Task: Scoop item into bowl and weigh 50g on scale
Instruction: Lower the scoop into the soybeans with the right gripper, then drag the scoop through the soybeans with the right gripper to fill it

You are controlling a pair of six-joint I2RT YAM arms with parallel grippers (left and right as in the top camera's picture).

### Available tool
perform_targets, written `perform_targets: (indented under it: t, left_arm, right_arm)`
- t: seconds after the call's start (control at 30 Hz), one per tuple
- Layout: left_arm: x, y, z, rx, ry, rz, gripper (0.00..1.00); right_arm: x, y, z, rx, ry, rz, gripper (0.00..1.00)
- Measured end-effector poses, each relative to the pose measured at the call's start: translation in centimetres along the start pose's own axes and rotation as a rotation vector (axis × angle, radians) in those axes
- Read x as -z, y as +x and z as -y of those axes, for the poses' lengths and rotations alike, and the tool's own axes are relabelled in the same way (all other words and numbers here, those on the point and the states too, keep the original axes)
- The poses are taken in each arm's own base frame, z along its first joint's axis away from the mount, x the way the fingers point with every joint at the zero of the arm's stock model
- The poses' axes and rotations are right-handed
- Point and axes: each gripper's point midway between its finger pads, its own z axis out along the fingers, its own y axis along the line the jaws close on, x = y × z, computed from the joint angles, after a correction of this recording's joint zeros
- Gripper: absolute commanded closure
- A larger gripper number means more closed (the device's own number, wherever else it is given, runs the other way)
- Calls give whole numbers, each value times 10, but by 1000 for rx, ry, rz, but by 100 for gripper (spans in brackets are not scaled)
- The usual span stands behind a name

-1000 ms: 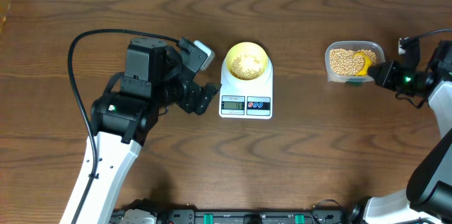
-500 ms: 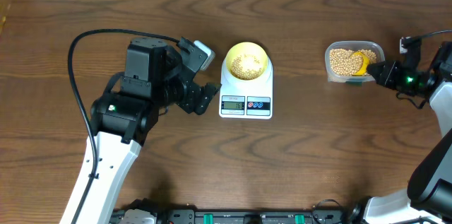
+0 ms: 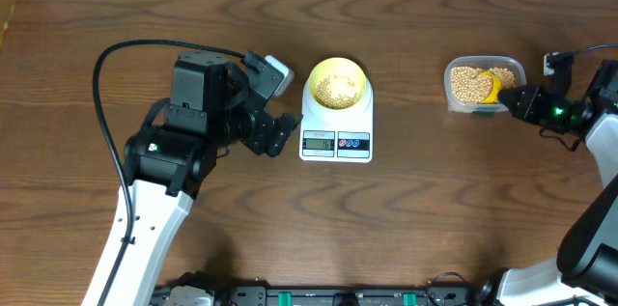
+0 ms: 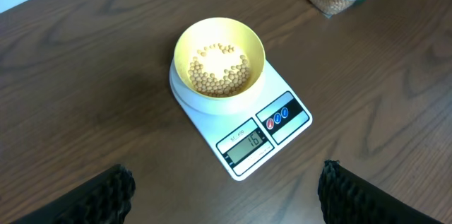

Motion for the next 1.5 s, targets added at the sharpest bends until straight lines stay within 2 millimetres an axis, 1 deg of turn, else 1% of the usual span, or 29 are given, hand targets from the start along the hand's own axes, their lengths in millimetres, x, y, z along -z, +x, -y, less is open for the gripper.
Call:
perform_targets:
  t: [0.77, 0.87, 0.93, 1.1, 1.2, 1.5]
  left_arm:
    - [0, 0, 0, 0, 0, 0, 15]
    - [0, 0, 0, 0, 0, 0, 15]
    - [0, 0, 0, 0, 0, 0, 15]
    - [0, 0, 0, 0, 0, 0, 15]
    - [0, 0, 0, 0, 0, 0, 15]
    - [0, 0, 0, 0, 0, 0, 14]
  right_arm:
    - [-1, 0, -2, -3, -15, 2, 99]
    - [-6, -1, 0, -14, -36, 1, 99]
    - [-14, 0, 2, -26, -71, -1, 99]
    - [-31, 8, 6, -93, -164, -28, 99]
    - [-30, 8, 6, -129, -199, -28, 99]
    - [-26, 6, 11, -162, -210, -14, 99]
